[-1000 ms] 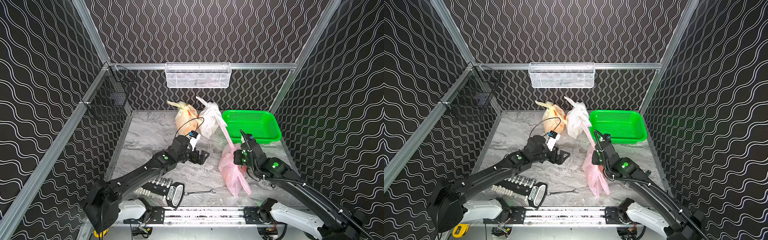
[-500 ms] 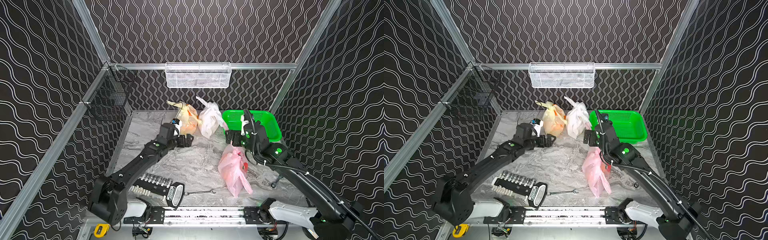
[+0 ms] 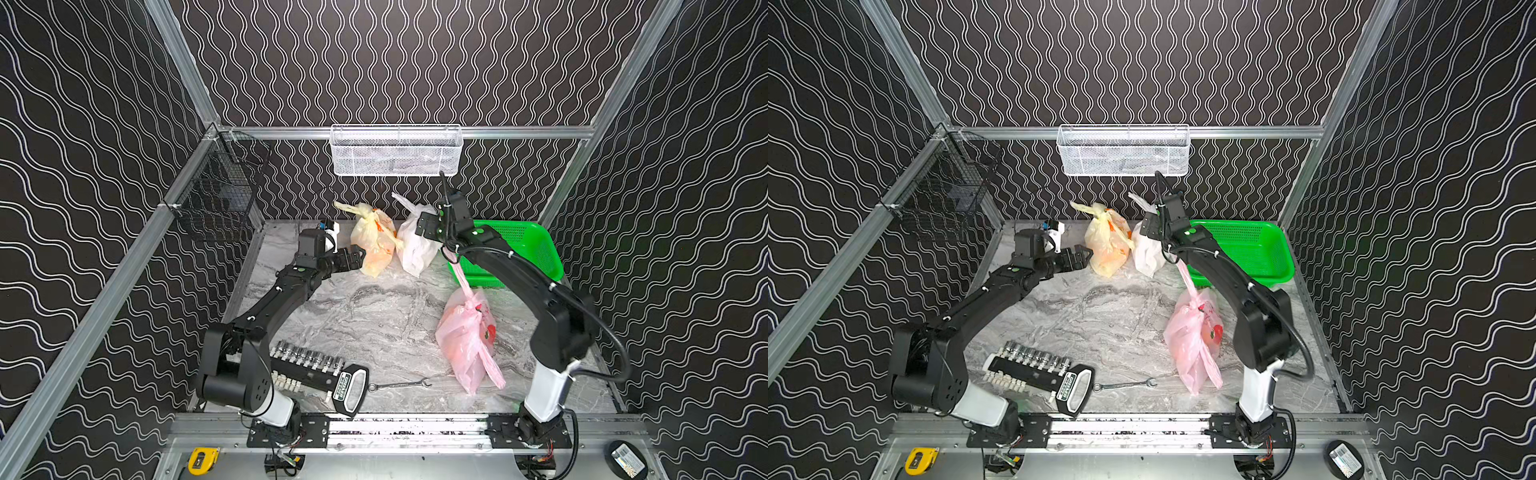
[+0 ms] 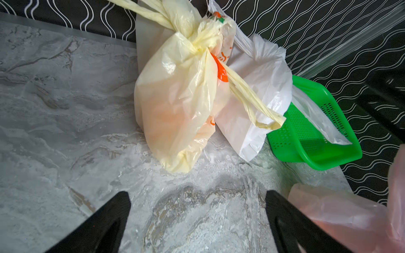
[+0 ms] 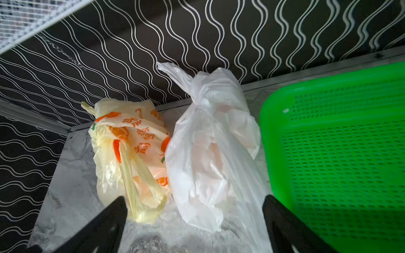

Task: Place the oranges into plastic bags & tie knots
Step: Pick up the plastic bag at the center of the board.

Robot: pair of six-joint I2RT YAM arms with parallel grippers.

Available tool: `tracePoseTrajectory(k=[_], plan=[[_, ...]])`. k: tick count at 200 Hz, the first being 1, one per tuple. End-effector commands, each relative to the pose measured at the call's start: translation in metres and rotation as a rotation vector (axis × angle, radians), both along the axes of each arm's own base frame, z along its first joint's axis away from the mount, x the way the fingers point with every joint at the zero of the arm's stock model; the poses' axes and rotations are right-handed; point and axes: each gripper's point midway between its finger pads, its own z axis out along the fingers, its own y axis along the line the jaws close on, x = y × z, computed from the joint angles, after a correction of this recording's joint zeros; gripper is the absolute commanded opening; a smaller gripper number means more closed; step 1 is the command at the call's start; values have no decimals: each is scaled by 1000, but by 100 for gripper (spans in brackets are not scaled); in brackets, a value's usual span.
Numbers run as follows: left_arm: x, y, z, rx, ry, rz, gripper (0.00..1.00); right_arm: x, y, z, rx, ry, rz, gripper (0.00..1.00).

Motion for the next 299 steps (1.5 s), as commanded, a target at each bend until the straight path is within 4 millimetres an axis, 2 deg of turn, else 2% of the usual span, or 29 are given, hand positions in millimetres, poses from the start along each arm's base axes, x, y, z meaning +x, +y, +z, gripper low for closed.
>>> tracePoseTrajectory(k=[1, 16, 43, 45, 50, 75, 100, 132, 163, 199, 218, 221, 224, 228, 276, 299], plan=[[16, -6, 22, -46, -93, -15, 99, 36, -3, -7, 55, -34, -47, 99], [20, -7, 24, -51, -101, -16, 99, 54, -6, -20, 43, -33, -66, 99], [23, -8, 26, -43, -107, -22, 99, 75, 3, -39, 25, -33, -58, 97], [22, -8, 25, -42, -105, -22, 99, 81, -8, -41, 24, -30, -75, 97], [23, -8, 24, -42, -103, -24, 99, 85, -10, -45, 23, -28, -73, 97], [21, -8, 19, -39, -97, -27, 99, 95, 3, -60, 30, -24, -23, 98], [21, -8, 15, -39, -86, -28, 99, 100, 2, -82, 6, 12, -39, 96], [19, -5, 11, -34, -65, -9, 99, 100, 1, -104, -45, 65, -32, 85], [16, -4, 9, -41, -51, -2, 98, 93, 5, -105, -44, 87, 6, 60], [4, -2, 15, -41, -50, -3, 98, 75, 9, -86, -45, 94, 50, 31], [-8, -1, 17, -45, -41, -9, 98, 63, 9, -71, -44, 87, 68, 23], [-9, -1, 18, -45, -42, -10, 98, 61, 8, -68, -46, 87, 70, 22], [-12, 0, 18, -44, -40, -11, 98, 52, 22, -66, -50, 87, 98, 21], [-15, 0, 18, -43, -37, -11, 98, 47, 26, -62, -55, 85, 111, 20], [-59, 11, 21, -31, -5, 2, 99, -20, 40, -33, -106, 105, 136, 18], [-77, 14, 25, -39, -6, 4, 99, -54, 55, -17, -146, 89, 171, 18]])
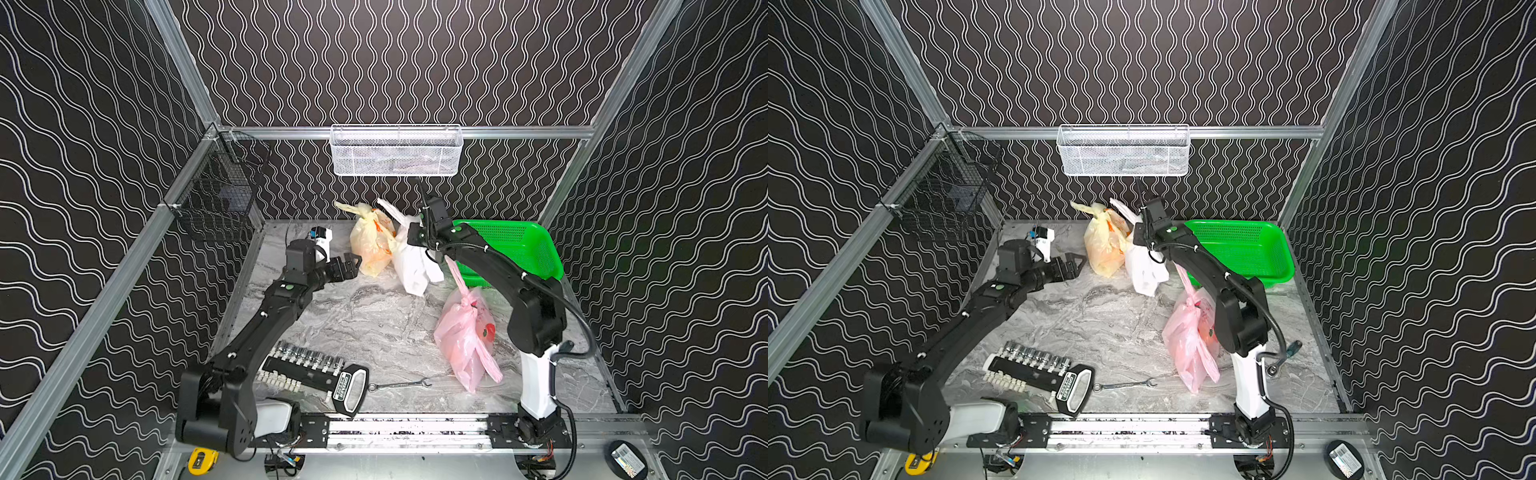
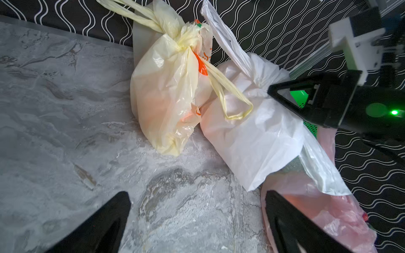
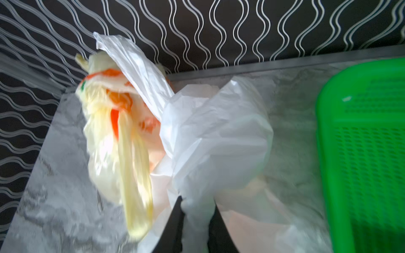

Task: Place the oranges into plastic bags & tie knots
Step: Pick up the plastic bag at the center of the board, then place the plastic bag at the center of the board.

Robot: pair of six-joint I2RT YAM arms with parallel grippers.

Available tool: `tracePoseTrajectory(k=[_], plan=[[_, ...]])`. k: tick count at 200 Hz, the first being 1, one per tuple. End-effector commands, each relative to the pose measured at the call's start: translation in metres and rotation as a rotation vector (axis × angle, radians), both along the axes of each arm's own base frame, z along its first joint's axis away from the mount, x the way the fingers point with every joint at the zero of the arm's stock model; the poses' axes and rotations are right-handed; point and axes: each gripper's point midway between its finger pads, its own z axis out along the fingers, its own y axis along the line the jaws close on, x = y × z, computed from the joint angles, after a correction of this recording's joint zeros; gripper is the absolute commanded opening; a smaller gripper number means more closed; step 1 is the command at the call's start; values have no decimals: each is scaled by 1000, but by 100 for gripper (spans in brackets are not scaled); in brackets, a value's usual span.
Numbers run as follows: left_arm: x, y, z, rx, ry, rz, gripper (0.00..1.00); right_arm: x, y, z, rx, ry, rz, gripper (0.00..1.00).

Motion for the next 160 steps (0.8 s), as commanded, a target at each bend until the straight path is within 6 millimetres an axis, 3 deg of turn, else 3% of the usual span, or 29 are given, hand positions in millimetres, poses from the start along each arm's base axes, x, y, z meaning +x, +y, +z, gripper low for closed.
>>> tracePoseTrajectory(k=[1, 15, 21, 63, 102, 128, 138, 149, 160], plan=[[-17, 3, -1, -4, 24, 5, 99, -29, 5, 13, -53, -16, 8, 18], [-27, 6, -2, 3, 31, 8, 99, -50, 10, 13, -70, 1, 7, 18], [-31, 8, -3, 10, 36, 12, 99, -61, 9, 28, -47, -13, -1, 18], [-58, 14, -9, 36, 76, 12, 99, -128, 11, 26, 29, 54, -33, 18], [-79, 9, -17, 47, 117, -9, 99, -183, 12, 17, 94, 113, -13, 18], [-89, 0, -29, 57, 149, -25, 99, -205, -5, -8, 68, 150, -75, 19], [-91, -2, -34, 55, 157, -27, 99, -209, -8, -23, 63, 164, -76, 28], [-89, -2, -37, 52, 167, -15, 99, -212, -2, -33, 77, 181, -41, 54], [-84, -1, -38, 64, 172, -4, 99, -214, 5, -32, 83, 183, 2, 73]])
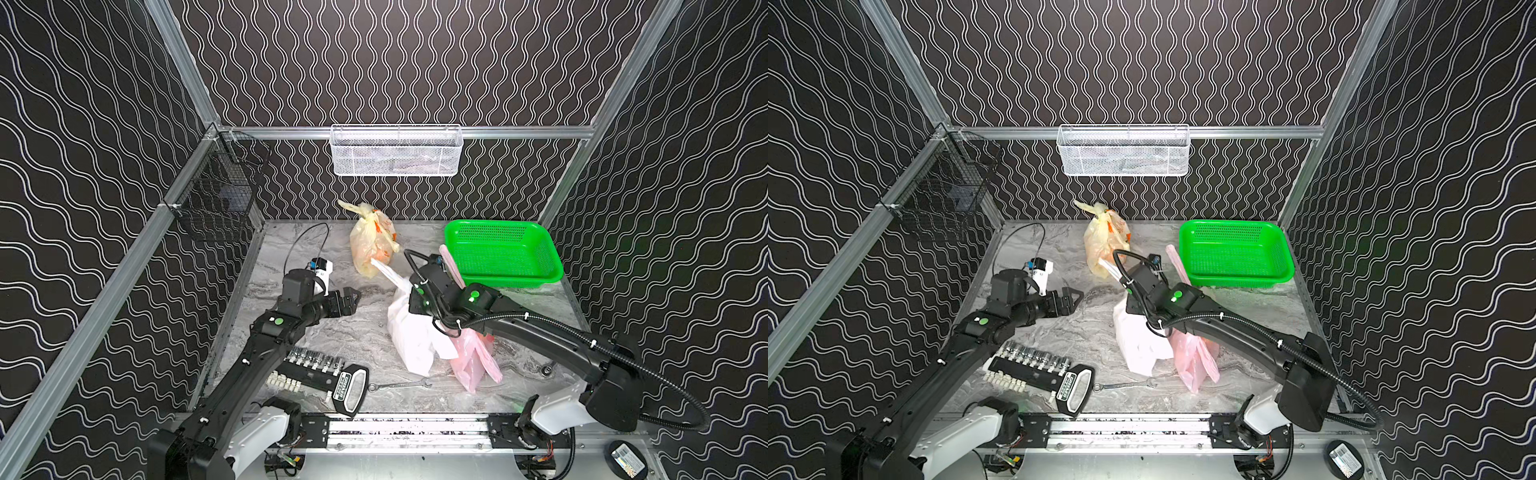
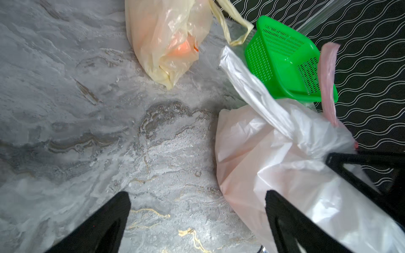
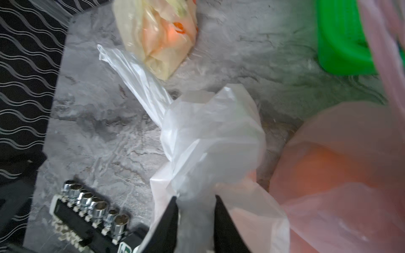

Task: Place the oranges into plastic bags & tie knots
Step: Place the plastic bag at the center of the board.

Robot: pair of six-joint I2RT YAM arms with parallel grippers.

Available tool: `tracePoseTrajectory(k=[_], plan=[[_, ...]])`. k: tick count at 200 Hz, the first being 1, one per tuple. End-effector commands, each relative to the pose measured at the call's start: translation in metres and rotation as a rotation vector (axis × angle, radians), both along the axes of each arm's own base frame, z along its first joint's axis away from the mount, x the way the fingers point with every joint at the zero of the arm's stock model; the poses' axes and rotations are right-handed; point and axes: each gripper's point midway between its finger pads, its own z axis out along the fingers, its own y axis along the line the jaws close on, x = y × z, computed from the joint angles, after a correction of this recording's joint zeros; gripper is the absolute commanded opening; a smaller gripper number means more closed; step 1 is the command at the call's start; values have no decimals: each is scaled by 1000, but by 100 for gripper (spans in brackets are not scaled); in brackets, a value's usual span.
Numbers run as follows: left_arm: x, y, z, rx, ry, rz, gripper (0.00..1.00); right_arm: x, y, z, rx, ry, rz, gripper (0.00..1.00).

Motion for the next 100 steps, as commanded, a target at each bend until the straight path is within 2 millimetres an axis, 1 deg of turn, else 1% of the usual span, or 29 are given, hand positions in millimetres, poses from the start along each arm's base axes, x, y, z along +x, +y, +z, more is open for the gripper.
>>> tracePoseTrajectory(k=[1, 9, 20, 44, 56, 62, 68, 72, 80, 81, 100], plan=[[8, 4, -1, 17, 3, 38, 99, -1, 12, 2, 64, -4, 18, 75], [14, 5, 2, 34, 3, 44, 99, -2, 15, 10, 69, -16, 45, 83], [23, 7, 8, 61, -6, 57, 99, 0, 15, 32, 75, -81, 62, 89], [55, 4, 25, 119, -24, 54, 99, 5, -1, 91, 128, -290, 65, 92], [75, 0, 31, 137, -31, 52, 99, 6, -11, 117, 164, -397, 63, 93], [85, -3, 35, 143, -37, 51, 99, 8, -19, 124, 173, -422, 53, 94], [96, -5, 36, 153, -34, 55, 99, 11, -25, 127, 187, -419, 50, 94], [102, -5, 38, 158, -35, 57, 99, 16, -32, 128, 194, -408, 37, 94], [117, -9, 38, 170, -31, 51, 99, 25, -39, 125, 221, -360, 39, 95], [119, -10, 36, 174, -26, 49, 99, 26, -39, 124, 226, -352, 44, 95], [153, -20, 42, 198, -66, 27, 99, 39, -41, 117, 257, -297, 97, 96]])
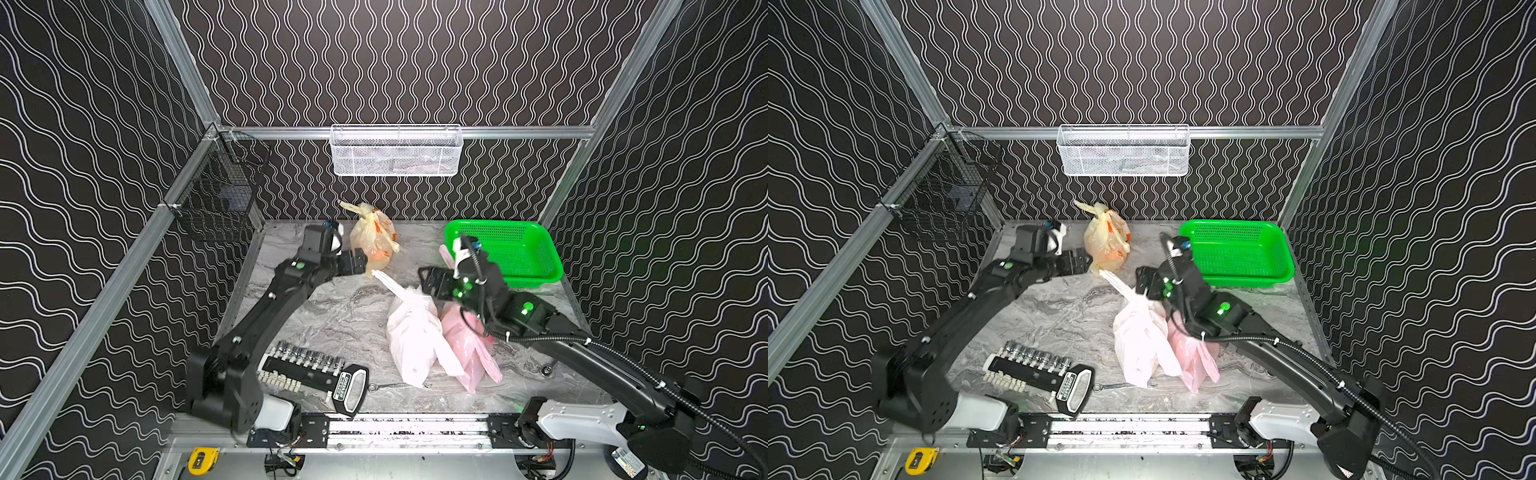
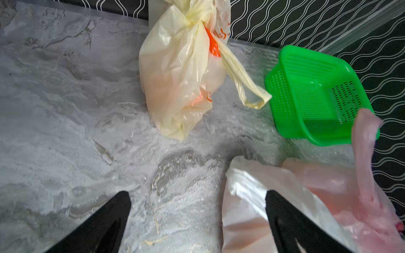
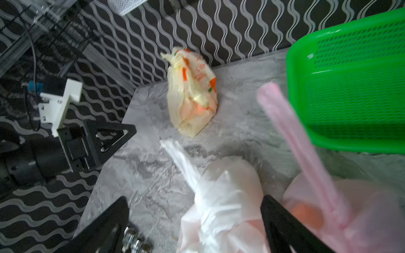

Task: Place the oranges into plastic bags & tie knots
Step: Place the plastic bag at the center of the board, then pick up the plastic bag at the center of the board.

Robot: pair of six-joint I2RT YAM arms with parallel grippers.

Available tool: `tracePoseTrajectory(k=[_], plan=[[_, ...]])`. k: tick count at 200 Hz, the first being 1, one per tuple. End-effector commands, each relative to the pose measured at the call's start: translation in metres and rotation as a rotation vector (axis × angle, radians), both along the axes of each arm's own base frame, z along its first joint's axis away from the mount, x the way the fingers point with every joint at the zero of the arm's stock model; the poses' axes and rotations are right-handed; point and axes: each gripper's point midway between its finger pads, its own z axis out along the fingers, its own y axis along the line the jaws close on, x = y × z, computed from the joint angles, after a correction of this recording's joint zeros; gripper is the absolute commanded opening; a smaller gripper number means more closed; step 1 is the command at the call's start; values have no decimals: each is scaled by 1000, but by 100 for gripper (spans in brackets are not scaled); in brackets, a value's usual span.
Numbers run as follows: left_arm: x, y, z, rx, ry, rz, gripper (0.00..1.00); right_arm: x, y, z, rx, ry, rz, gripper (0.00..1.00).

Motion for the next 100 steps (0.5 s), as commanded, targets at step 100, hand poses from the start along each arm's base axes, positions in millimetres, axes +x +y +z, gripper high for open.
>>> tracePoseTrajectory(k=[100], plan=[[147, -31, 13, 98, -391, -33, 97, 13, 20, -14, 20, 41, 198, 96]])
